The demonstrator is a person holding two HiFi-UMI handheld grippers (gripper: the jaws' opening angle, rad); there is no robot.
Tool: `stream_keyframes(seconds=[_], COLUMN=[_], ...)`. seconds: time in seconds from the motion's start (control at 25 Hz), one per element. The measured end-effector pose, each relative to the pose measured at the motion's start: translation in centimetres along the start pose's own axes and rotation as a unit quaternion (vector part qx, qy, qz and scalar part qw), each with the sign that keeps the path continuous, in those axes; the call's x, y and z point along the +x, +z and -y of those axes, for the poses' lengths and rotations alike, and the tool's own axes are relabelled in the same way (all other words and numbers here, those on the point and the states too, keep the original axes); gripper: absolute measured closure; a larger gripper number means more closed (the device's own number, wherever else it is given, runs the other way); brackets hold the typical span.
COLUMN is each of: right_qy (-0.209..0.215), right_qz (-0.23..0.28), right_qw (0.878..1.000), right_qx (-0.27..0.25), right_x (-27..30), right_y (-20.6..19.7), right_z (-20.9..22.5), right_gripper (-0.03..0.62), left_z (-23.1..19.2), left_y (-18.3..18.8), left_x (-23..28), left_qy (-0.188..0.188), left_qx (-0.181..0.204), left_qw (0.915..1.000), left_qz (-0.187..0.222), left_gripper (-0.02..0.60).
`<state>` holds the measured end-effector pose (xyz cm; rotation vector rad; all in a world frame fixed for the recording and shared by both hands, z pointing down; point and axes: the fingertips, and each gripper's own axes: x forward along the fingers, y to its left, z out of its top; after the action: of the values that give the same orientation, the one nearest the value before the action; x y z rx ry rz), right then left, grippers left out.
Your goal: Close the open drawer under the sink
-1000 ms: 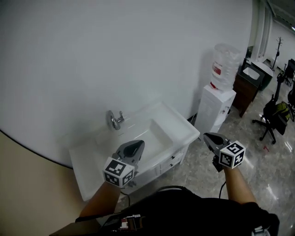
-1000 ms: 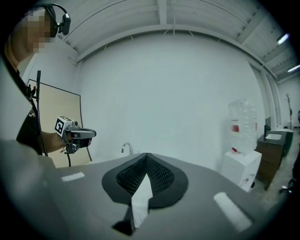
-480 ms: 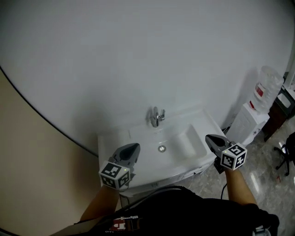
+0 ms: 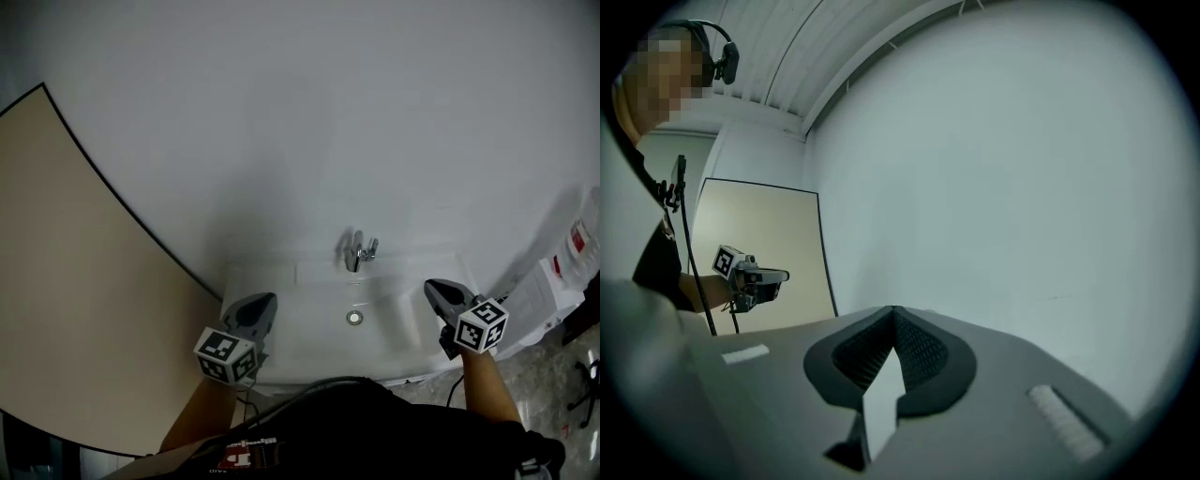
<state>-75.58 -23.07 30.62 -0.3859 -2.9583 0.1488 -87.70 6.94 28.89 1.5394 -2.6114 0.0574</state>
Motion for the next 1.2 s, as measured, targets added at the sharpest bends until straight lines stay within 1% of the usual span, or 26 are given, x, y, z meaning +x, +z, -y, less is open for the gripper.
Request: stream_keyframes(seconds=[0.08, 0.24, 0.4, 0.52, 0.64, 0.8, 1.04, 1.2], right_qy=[0.018, 0.054, 0.087, 0.11, 0.12, 0.116, 0.074, 0.049], right_qz=[-0.003, -0.005, 0.0, -0.006, -0.007, -0.004, 0.015, 0.029], right_qw=[1.0, 0.998, 0.996, 0.994, 0.993, 0.993, 0.996, 0.997], right_qx=[-0.001, -0.007, -0.005, 0.0, 0.004, 0.004, 0.048, 0.053], right_x=[0.5, 1.6, 3.5, 5.1, 6.5, 7.7, 8.7, 8.6], right_y=[0.1, 1.0, 1.5, 1.1, 0.9, 0.6, 0.9, 1.6], right_z=[2.0, 6.3, 10.1, 11.3, 11.6, 10.6, 8.9, 7.8], right_gripper=[0.595, 0.596, 0.597, 0.597, 0.597, 0.597, 0.597, 0.597], left_z=[0.0, 0.7, 2.2, 2.9, 2.3, 0.2, -2.7, -4.1], left_y=[0.4, 0.7, 0.7, 1.3, 1.5, 1.6, 1.8, 2.0], left_x=[1.1, 3.9, 8.3, 10.6, 11.4, 11.2, 10.5, 9.6], left_qy=[0.023, 0.061, 0.068, 0.071, 0.071, 0.061, 0.024, 0.01], left_qx=[-0.006, -0.015, -0.038, -0.023, -0.018, -0.016, -0.019, -0.035], left_qw=[0.9997, 0.9979, 0.9968, 0.9971, 0.9972, 0.9976, 0.9989, 0.9985], left_qz=[0.01, 0.013, 0.017, 0.015, 0.016, 0.027, 0.036, 0.04], left_gripper=[0.581, 0.581, 0.581, 0.581, 0.581, 0.581, 0.581, 0.581])
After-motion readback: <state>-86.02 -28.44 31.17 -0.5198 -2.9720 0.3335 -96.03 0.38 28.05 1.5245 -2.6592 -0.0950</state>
